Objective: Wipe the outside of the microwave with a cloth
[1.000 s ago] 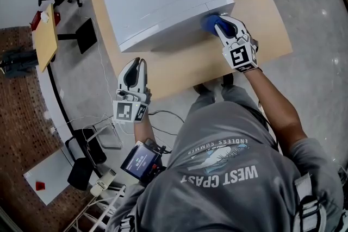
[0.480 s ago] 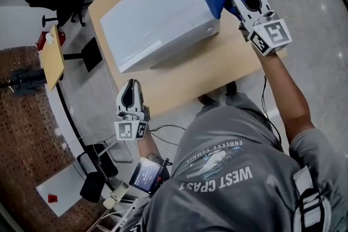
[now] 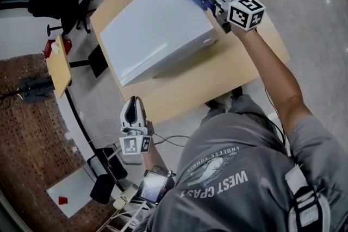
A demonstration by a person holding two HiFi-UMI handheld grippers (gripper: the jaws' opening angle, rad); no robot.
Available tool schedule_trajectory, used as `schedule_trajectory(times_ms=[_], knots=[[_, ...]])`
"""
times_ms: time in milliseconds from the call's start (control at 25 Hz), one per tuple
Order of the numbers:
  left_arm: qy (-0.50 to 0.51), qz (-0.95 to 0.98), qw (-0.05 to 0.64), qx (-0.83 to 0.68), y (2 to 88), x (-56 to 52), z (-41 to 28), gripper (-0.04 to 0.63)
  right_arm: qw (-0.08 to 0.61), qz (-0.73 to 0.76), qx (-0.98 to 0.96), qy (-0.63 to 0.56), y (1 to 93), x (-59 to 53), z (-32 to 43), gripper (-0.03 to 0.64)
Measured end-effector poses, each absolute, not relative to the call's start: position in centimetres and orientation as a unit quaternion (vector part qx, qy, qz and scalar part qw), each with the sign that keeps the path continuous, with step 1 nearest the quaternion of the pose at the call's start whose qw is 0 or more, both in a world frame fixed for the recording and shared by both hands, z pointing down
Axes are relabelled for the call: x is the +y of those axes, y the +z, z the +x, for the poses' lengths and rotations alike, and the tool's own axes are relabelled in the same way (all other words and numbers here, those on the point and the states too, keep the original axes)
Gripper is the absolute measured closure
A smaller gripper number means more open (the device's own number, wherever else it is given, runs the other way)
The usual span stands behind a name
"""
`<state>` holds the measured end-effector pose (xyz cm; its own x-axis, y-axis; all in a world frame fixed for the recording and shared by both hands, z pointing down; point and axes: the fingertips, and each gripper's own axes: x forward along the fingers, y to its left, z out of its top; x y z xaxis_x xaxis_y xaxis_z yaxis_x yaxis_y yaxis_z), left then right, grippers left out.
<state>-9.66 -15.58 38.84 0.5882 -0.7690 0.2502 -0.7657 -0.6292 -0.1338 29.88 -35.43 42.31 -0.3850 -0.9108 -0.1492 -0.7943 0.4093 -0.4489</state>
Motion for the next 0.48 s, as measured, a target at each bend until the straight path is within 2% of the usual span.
schedule_trajectory(times_ms=[160,480], knots=[[-0.153,-0.887,0.006,0.435,39.1,-15.3,-9.6,0.532,0.217,-0.506,0.811,-0.197,44.6,-35.7,29.1,0.54],[-0.167,-0.881,0.002,0.443,39.8,-14.1,-9.9,0.532,0.208,-0.507,0.798,-0.251,50.4,-36.1,28.5,0.541]])
